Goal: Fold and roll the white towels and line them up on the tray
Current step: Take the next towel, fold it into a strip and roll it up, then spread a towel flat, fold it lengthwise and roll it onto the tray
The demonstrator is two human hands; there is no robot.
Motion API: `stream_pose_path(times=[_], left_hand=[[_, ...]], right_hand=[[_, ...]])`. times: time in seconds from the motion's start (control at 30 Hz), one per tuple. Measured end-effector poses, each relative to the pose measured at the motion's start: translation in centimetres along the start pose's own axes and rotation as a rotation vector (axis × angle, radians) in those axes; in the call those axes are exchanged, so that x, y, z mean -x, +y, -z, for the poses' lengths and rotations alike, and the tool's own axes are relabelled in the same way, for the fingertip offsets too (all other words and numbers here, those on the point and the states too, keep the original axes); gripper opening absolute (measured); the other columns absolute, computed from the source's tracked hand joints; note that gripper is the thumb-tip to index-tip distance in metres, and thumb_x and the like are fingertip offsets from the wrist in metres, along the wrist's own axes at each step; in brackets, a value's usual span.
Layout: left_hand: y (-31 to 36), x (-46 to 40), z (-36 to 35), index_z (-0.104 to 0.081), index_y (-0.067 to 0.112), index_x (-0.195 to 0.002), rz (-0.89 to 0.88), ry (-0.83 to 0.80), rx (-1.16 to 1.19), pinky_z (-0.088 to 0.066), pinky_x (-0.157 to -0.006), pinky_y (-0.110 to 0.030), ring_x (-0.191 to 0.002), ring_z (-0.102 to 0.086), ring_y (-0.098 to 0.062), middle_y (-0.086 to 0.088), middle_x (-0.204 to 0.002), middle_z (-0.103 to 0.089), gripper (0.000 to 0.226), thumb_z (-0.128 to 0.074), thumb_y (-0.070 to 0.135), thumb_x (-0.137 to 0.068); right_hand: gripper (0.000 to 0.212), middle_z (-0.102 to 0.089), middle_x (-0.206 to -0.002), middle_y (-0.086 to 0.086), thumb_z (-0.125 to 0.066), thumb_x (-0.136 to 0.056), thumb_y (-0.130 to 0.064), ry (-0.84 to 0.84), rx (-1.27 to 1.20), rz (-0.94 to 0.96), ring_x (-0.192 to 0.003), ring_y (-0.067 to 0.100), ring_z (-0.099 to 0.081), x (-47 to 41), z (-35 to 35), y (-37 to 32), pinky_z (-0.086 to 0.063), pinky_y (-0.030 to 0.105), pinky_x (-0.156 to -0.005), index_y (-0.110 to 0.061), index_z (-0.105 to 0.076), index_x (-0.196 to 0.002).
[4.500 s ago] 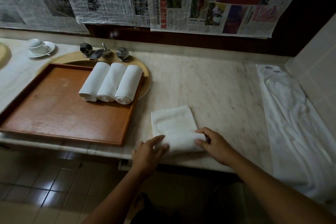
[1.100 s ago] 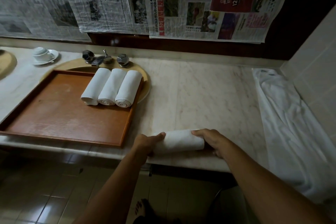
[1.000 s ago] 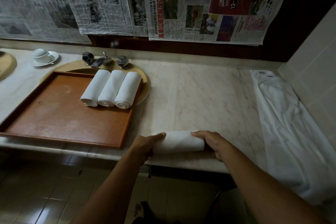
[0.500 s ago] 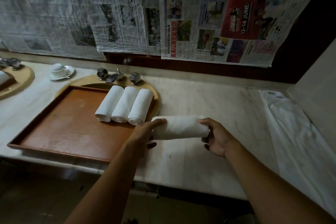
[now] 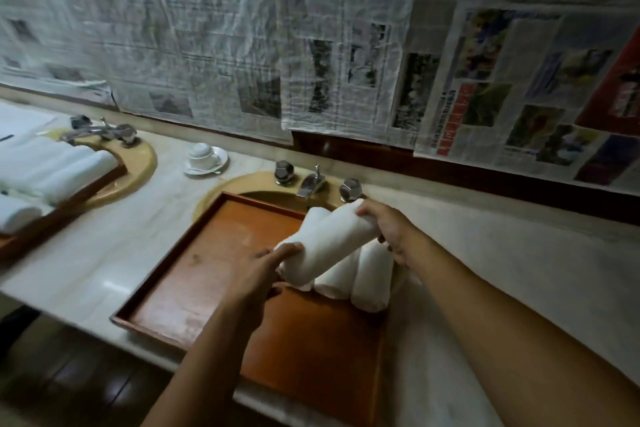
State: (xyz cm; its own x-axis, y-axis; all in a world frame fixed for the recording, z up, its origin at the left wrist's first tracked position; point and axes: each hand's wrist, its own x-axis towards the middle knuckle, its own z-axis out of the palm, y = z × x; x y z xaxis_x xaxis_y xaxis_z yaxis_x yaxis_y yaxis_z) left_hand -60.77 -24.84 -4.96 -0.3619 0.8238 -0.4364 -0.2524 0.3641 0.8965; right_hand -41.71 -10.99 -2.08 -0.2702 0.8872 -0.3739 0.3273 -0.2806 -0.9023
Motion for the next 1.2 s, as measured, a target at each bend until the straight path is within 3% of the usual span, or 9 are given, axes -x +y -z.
stream_pose_path(times=[0.27, 0.4, 0.57, 0.73, 0.83, 0.93, 1.0, 1.07, 1.2], left_hand=[[-1.7, -6.2, 7.9, -0.075, 0.004, -0.083, 0.111, 0.109, -0.079, -0.046, -0.057, -0.034, -0.065, -0.063, -0.027, -0.027, -0.086, -0.070, 0.044, -0.083, 0.046, -0.074], [-3.0, -8.5, 7.8, -0.075, 0.006, -0.077, 0.118, 0.113, -0.156, -0.059, -0.064, -0.058, -0.066, -0.069, -0.042, -0.021, -0.069, -0.070, 0.042, -0.077, 0.048, -0.082], [-3.6, -9.5, 6.7, -0.072, 0.010, -0.095, 0.041, 0.159, -0.276, -0.046, -0.047, -0.020, -0.069, -0.066, -0.016, -0.002, -0.077, -0.070, 0.039, -0.064, 0.047, -0.093], [-2.9, -10.7, 6.8, -0.064, 0.018, -0.082, -0.041, 0.097, -0.753, -0.042, -0.049, -0.018, -0.060, -0.059, -0.008, 0.001, -0.075, -0.067, 0.045, -0.054, 0.060, -0.094], [-2.1, -12.4, 7.6, -0.060, 0.019, -0.093, 0.034, -0.008, -0.921, -0.041, -0.058, -0.017, -0.070, -0.058, -0.008, 0.004, -0.083, -0.062, 0.046, -0.054, 0.065, -0.091], [-0.5, -14.8, 9.1, -0.062, 0.013, -0.109, 0.209, -0.151, -0.879, -0.055, -0.086, -0.033, -0.095, -0.065, -0.019, -0.003, -0.103, -0.067, 0.064, -0.070, 0.067, -0.076], [1.2, -15.8, 9.6, -0.065, 0.012, -0.101, 0.202, -0.193, -0.963, -0.055, -0.081, -0.035, -0.087, -0.066, -0.021, -0.007, -0.095, -0.069, 0.062, -0.075, 0.065, -0.070], [3.4, -16.1, 8.8, -0.066, 0.015, -0.092, 0.090, -0.194, -1.068, -0.052, -0.066, -0.028, -0.075, -0.064, -0.016, -0.002, -0.085, -0.069, 0.047, -0.071, 0.060, -0.080], [7.0, -15.9, 2.7, -0.066, 0.021, -0.112, -0.289, -0.222, -1.102, -0.048, -0.069, -0.028, -0.088, -0.064, -0.011, 0.004, -0.110, -0.068, 0.045, -0.066, 0.057, -0.087]], right_hand=[[0.038, -0.064, -0.086, 0.007, -0.062, -0.060, -0.049, 0.005, 0.416, 0.027, -0.078, 0.024, -0.056, -10.8, -12.2, -3.2, -0.042, 0.034, -0.072, -0.017, -0.066, -0.078], [0.042, -0.059, -0.114, 0.005, -0.058, -0.068, -0.054, 0.061, 0.677, -0.017, -0.114, 0.034, -0.049, -13.2, -14.6, -2.8, -0.034, 0.047, -0.097, -0.028, -0.064, -0.100], [0.046, -0.047, -0.143, 0.008, -0.048, -0.094, -0.047, 0.069, 0.970, 0.042, -0.136, 0.032, -0.028, -14.5, -15.3, -2.2, -0.021, 0.047, -0.106, -0.028, -0.052, -0.136], [0.043, -0.054, -0.139, 0.006, -0.042, -0.099, -0.052, 0.119, 1.195, 0.088, -0.135, 0.027, -0.032, -15.1, -15.4, -1.1, -0.019, 0.049, -0.106, -0.031, -0.056, -0.133], [0.044, -0.055, -0.137, 0.006, -0.040, -0.099, -0.054, 0.132, 1.186, 0.053, -0.135, 0.026, -0.032, -15.2, -15.5, -0.7, -0.019, 0.049, -0.105, -0.031, -0.056, -0.133], [0.046, -0.052, -0.141, 0.005, -0.039, -0.099, -0.053, 0.072, 1.116, 0.066, -0.136, 0.027, -0.030, -14.9, -15.1, -1.0, -0.020, 0.048, -0.107, -0.032, -0.052, -0.137], [0.041, -0.055, -0.138, 0.003, -0.040, -0.099, -0.050, 0.033, 1.032, 0.104, -0.134, 0.028, -0.035, -14.3, -13.9, -1.2, -0.022, 0.046, -0.107, -0.032, -0.056, -0.133], [0.032, -0.062, -0.126, 0.003, -0.040, -0.100, -0.043, 0.030, 0.922, 0.141, -0.124, 0.029, -0.047, -13.4, -11.6, -1.1, -0.032, 0.043, -0.104, -0.030, -0.064, -0.115], [0.024, -0.067, -0.103, 0.008, -0.046, -0.098, -0.036, 0.143, 0.766, 0.151, -0.096, 0.030, -0.061, -11.0, -4.7, -0.2, -0.051, 0.042, -0.087, -0.021, -0.066, -0.097]])
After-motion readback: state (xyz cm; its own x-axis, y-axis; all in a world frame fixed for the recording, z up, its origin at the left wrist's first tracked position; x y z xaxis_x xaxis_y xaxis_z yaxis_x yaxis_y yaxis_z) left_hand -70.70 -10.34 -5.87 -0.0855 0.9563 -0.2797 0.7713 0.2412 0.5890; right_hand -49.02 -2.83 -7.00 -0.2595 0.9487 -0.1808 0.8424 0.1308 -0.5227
